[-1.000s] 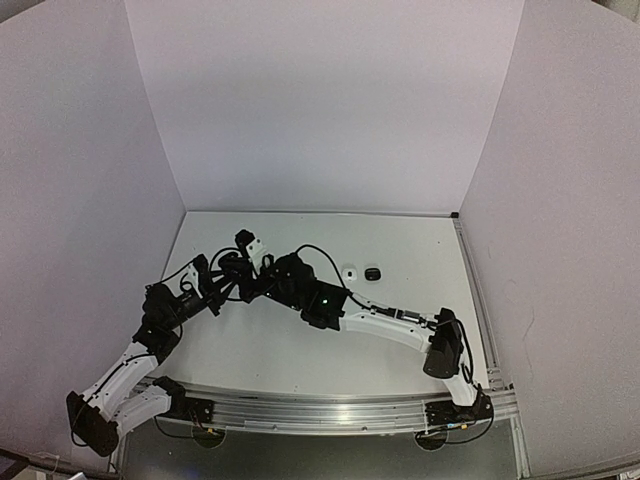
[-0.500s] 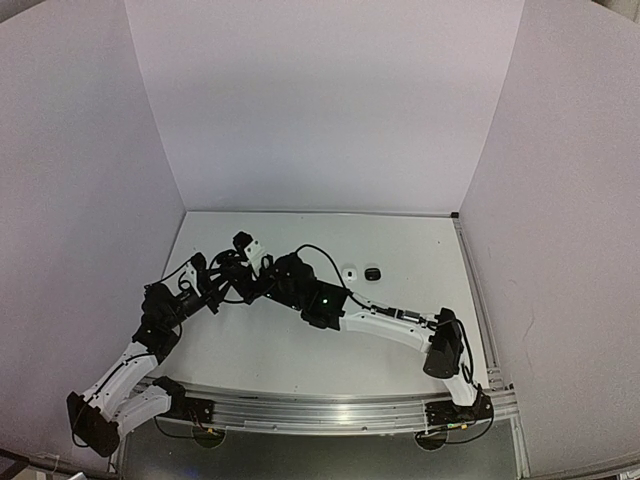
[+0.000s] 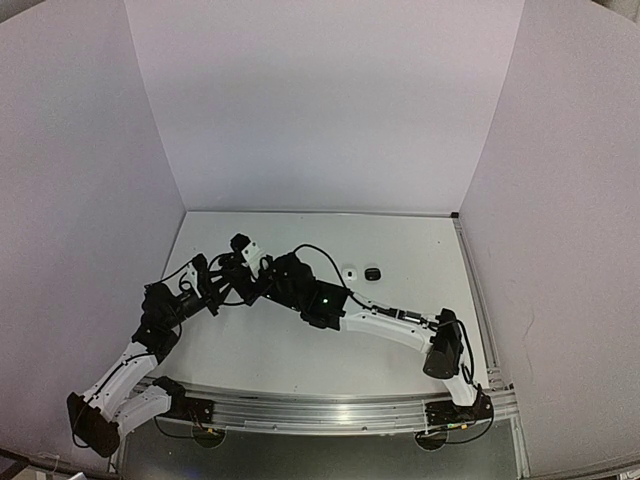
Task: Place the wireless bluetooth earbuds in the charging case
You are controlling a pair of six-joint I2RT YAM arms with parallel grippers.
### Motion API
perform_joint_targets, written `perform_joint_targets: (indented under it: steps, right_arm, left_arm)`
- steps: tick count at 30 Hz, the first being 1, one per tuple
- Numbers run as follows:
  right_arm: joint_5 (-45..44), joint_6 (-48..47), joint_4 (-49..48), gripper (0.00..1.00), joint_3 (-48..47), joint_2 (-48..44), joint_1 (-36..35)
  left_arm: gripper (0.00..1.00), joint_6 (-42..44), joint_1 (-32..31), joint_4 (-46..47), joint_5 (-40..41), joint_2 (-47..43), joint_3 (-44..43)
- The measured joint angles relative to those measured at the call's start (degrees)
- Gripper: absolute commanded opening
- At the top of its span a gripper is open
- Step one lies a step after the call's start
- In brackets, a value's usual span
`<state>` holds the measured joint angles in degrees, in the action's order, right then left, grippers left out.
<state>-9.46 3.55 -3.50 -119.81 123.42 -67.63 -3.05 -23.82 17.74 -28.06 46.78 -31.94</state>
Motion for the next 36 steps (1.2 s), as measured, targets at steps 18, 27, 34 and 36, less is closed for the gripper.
perform_joint_targets:
  steps: [18, 27, 34, 36]
  right_arm:
    - [0.2, -0.6, 9.1, 0.5, -4.3, 0.1, 0.7]
    - [3.7, -0.3, 11.0, 0.53, -5.5, -0.3, 0.9]
    - [5.1, 1.7, 11.3, 0.52, -5.5, -2.2, 1.3]
    - [4.8, 3.0, 11.3, 0.51, -5.5, -2.8, 1.7]
  left_arm:
    - [0.0, -1.8, -0.1, -3.7, -4.4, -0.7, -1.1]
    - [0.0, -0.7, -0.1, -6.1, -4.7, -0.7, -1.8]
    - [0.0, 4.2, -0.2, -8.6, -6.7, -0.8, -1.8]
    - [0.0, 7.1, -0.3, -9.6, -8.6, -1.0, -1.8]
